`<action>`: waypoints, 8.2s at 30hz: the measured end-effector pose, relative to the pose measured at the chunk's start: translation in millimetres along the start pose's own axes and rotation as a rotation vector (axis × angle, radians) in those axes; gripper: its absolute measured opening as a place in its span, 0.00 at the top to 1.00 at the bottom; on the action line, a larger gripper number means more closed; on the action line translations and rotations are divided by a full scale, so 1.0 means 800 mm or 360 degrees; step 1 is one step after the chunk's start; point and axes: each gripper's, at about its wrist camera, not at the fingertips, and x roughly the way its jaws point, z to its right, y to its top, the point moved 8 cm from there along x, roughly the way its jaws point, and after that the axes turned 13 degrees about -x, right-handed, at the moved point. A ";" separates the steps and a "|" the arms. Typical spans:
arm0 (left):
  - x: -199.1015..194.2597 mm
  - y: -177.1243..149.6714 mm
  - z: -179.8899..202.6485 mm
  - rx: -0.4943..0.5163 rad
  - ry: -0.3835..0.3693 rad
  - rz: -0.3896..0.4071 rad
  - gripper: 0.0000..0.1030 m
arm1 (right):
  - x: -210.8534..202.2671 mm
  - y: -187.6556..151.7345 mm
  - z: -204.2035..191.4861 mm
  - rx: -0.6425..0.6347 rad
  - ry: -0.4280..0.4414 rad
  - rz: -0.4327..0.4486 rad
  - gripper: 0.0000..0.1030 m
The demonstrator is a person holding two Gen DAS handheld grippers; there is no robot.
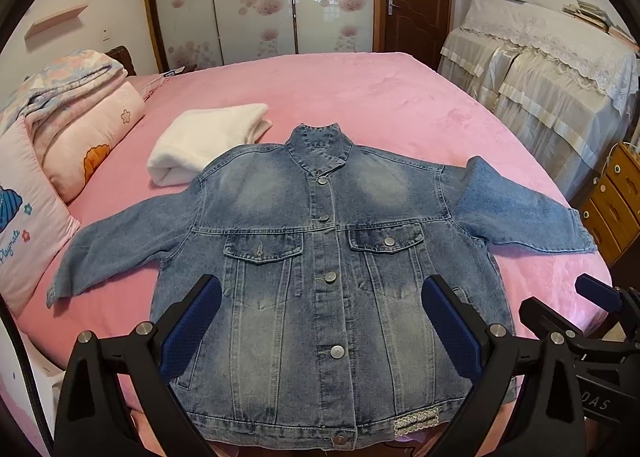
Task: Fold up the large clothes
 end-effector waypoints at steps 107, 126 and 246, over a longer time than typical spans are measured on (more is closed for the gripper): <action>0.384 -0.018 0.164 -0.0421 -0.0877 -0.0980 0.41 | 0.218 -0.021 0.128 0.0033 0.0068 -0.0028 0.43; 0.419 -0.018 0.224 -0.0627 -0.1170 -0.1175 0.41 | 0.234 -0.040 0.118 0.0137 0.0152 -0.0075 0.43; 0.476 0.027 0.244 -0.0704 -0.1292 -0.1445 0.66 | 0.311 0.070 0.051 -0.0453 -0.0432 0.0121 0.82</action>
